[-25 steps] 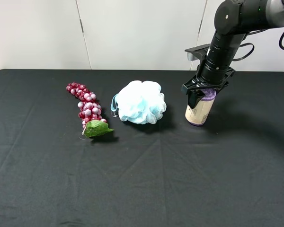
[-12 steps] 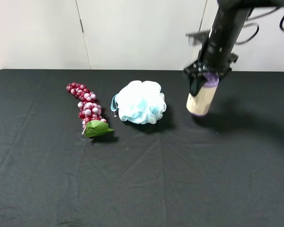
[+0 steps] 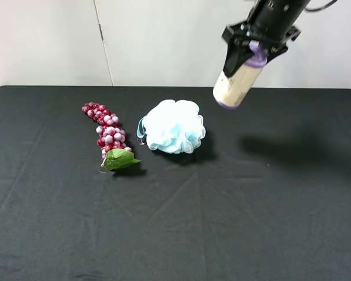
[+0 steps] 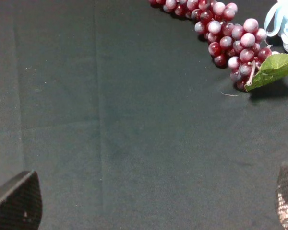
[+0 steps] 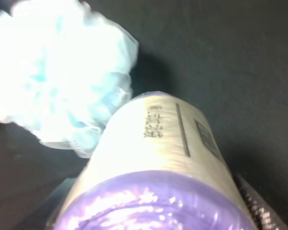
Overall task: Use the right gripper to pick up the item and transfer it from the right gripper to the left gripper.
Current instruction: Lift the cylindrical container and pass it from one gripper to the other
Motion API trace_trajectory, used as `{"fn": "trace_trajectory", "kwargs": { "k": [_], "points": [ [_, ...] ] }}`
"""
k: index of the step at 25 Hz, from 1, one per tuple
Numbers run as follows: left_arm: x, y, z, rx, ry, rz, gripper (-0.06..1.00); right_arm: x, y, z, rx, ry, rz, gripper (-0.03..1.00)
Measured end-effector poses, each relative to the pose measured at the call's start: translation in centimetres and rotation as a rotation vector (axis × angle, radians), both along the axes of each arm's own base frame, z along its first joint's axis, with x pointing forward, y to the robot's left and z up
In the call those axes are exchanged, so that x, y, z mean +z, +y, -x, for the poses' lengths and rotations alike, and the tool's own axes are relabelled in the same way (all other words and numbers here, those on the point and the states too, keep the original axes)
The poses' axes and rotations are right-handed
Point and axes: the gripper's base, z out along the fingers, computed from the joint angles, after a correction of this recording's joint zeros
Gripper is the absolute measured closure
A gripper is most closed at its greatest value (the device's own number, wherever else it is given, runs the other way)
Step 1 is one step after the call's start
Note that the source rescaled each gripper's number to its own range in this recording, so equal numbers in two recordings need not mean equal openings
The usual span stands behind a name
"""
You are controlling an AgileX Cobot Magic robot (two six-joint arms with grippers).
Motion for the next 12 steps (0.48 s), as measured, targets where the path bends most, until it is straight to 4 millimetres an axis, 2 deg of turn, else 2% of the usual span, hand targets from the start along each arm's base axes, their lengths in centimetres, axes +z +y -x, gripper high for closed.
{"fn": "trace_trajectory", "kwargs": {
  "k": [7,12],
  "points": [
    [0.0,0.0,0.0,0.000,0.000,0.000,0.03,4.4,-0.6,2.6,0.002,-0.094,-0.063,0.95],
    [0.0,0.0,0.0,0.000,0.000,0.000,0.03,4.9,-0.4,4.8,0.023,-0.055,-0.155,0.95]
  ]
}}
